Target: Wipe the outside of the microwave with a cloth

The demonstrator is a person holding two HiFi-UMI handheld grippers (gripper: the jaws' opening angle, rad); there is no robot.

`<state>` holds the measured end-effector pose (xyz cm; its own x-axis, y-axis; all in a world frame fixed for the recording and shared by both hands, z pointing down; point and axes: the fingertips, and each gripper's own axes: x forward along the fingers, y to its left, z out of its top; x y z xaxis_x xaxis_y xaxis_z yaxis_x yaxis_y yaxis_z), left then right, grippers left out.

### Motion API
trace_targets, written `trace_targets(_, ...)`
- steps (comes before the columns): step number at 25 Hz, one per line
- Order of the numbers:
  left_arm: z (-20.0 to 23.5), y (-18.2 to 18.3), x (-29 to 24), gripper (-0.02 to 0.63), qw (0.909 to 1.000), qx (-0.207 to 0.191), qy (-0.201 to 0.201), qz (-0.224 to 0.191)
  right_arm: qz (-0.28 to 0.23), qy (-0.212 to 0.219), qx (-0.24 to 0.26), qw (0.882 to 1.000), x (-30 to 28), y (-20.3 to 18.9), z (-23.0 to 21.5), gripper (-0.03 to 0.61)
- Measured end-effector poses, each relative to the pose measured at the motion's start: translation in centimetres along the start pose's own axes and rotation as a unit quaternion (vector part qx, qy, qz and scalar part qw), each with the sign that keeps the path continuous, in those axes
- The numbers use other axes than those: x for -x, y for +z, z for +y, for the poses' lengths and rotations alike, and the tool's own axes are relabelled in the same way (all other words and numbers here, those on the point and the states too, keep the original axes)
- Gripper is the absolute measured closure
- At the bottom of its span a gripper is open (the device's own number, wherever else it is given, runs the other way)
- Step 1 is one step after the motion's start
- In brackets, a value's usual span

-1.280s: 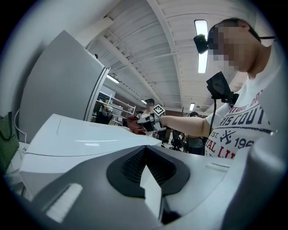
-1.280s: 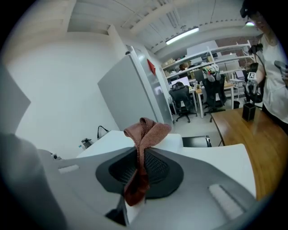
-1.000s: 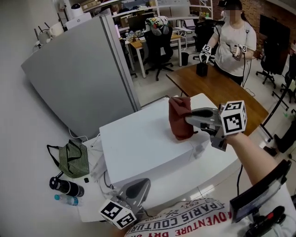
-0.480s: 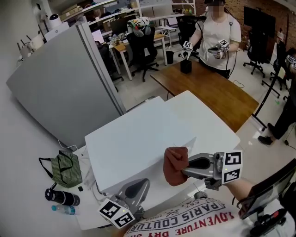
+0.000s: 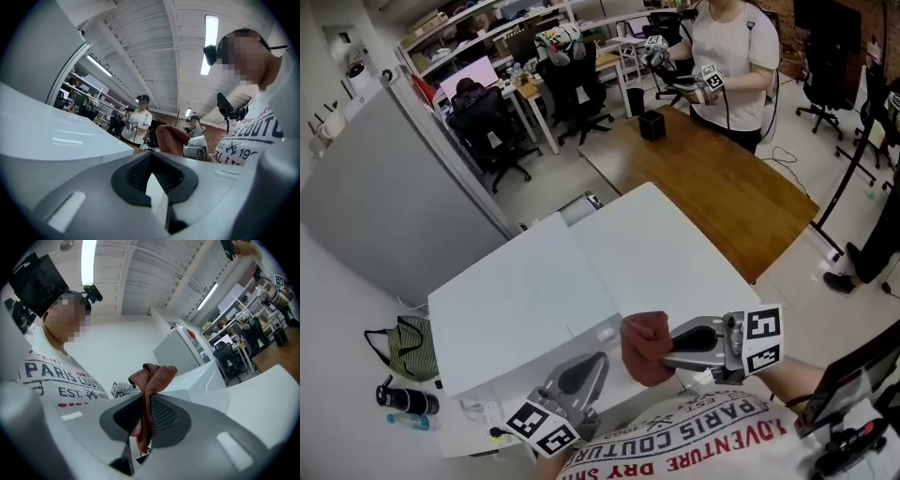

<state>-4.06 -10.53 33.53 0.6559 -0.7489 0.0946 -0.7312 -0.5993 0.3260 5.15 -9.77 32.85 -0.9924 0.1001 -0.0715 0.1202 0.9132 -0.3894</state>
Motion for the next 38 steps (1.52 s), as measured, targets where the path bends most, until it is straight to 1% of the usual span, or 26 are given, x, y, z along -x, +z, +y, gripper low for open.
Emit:
trace_targets(2, -0.8, -0.2, -2.2, 0.612, 0.9999, 0.001, 0.011, 0.006, 0.019, 0.014, 0.018, 1.0, 1.6, -0.1, -0.5, 0.54)
trace_targets(5, -1.3, -0.3, -3.9, 0.612, 0.9994, 0.001, 0.03, 0.02, 0.043, 0.029, 0.056, 0.997, 2.7, -0.5, -0.8, 0.54)
trace_targets(9, -1.0, 0.2, -4.4, 0.612, 0.9985, 0.008, 0.048, 0.026, 0.059, 0.028, 0.1, 0.993, 2.8, -1.1, -1.8, 0.539)
trace_targets(11, -0.7, 0.3, -4.2, 0.612, 0.9981, 0.006, 0.053, 0.03, 0.056, 0.023, 0.113, 0.992, 2.4, -1.3, -2.3, 0.54)
trace_targets(15, 0.1, 0.5, -3.3, 0.612, 0.9976, 0.007, 0.058, 0.037, 0.055, -0.001, 0.122, 0.991, 1.6, -1.9, -3.9, 0.54)
trace_targets(19, 0.6, 0.6, -3.0, 0.612, 0.9979, 0.002, 0.051, 0.041, 0.03, -0.048, 0.153, 0.987, 1.2, -0.5, -6.1, 0.54)
trace_targets(22, 1.2, 0.4, -1.9, 0.612, 0.9974, 0.0, 0.055, 0.047, 0.057, -0.083, 0.2, 0.975, 0.3, -1.2, -7.5, 0.54)
trace_targets(24, 1.8, 0.4, -1.1, 0.612, 0.9971, 0.003, 0.061, 0.045, 0.083, -0.091, 0.235, 0.964, -0.8, -2.1, -8.1, 0.54)
trace_targets(25, 2.0, 0.4, -0.9, 0.612, 0.997, 0.005, 0.063, 0.045, 0.09, -0.092, 0.247, 0.961, -1.3, -2.4, -8.5, 0.54)
trace_targets(27, 2.2, 0.2, -0.7, 0.612, 0.9967, 0.006, 0.066, 0.048, 0.089, -0.099, 0.249, 0.959, -1.9, -2.6, -9.3, 0.54)
trace_targets(31, 2.7, 0.1, 0.0, 0.612, 0.996, 0.009, 0.072, 0.052, 0.077, -0.127, 0.214, 0.965, -2.8, -2.6, -11.7, 0.54)
trace_targets(33, 2.8, 0.2, 0.4, 0.612, 0.9958, 0.01, 0.075, 0.052, 0.071, -0.129, 0.202, 0.968, -3.4, -2.4, -12.4, 0.54)
trace_targets(38, 3.6, 0.4, 1.7, 0.612, 0.9945, 0.009, 0.091, 0.052, 0.067, -0.14, 0.191, 0.969, -4.6, -1.9, -14.7, 0.54)
